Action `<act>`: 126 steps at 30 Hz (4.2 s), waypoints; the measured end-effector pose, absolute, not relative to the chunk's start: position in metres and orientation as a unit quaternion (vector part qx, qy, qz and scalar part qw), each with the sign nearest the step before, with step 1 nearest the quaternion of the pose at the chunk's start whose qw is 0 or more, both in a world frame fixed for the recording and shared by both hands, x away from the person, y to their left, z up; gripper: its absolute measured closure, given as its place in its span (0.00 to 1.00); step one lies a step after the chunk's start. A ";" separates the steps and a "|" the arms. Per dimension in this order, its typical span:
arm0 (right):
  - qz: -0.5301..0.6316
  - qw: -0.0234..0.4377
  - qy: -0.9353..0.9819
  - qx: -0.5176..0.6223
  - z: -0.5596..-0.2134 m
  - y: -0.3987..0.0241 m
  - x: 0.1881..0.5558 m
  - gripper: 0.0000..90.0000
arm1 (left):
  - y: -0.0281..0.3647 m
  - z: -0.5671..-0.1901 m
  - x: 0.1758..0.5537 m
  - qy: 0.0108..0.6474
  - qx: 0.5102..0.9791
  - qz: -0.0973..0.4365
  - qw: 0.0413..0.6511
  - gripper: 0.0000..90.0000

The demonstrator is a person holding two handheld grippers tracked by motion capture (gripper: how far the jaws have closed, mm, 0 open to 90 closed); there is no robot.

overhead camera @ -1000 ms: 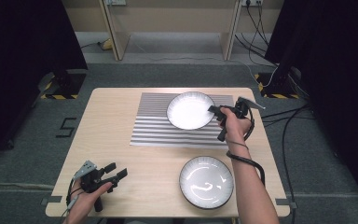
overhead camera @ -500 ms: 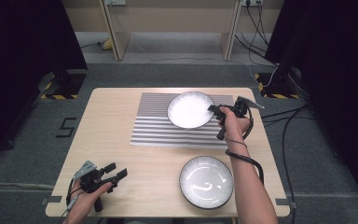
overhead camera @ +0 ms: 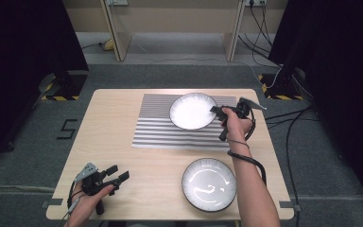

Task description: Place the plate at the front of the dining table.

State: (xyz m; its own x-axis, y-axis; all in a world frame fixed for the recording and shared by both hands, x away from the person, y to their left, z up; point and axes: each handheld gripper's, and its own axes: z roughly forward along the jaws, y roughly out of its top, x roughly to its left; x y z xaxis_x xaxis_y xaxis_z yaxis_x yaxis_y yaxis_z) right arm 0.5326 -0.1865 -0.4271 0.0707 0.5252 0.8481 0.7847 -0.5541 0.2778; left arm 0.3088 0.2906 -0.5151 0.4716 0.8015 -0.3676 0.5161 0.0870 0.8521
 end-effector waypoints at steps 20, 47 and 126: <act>-0.500 0.124 -0.452 -0.728 -0.433 -0.181 0.545 0.83 | 0.291 -0.515 0.309 0.496 0.664 0.130 0.545 0.33; -0.487 0.123 -0.445 -0.742 -0.443 -0.179 0.559 0.83 | 0.289 -0.517 0.309 0.493 0.667 0.126 0.544 0.33; -0.440 0.110 -0.451 -0.768 -0.489 -0.168 0.574 0.85 | 0.289 -0.519 0.308 0.494 0.670 0.120 0.541 0.34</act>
State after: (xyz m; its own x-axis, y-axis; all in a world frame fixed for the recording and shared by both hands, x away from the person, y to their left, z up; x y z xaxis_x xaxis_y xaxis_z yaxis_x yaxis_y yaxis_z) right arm 0.5744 -0.1677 -0.4893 0.2050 0.5960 0.7763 0.7903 -0.5687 0.2279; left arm 0.3078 0.2893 -0.5189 0.4821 0.7924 -0.3738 0.5319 0.0744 0.8436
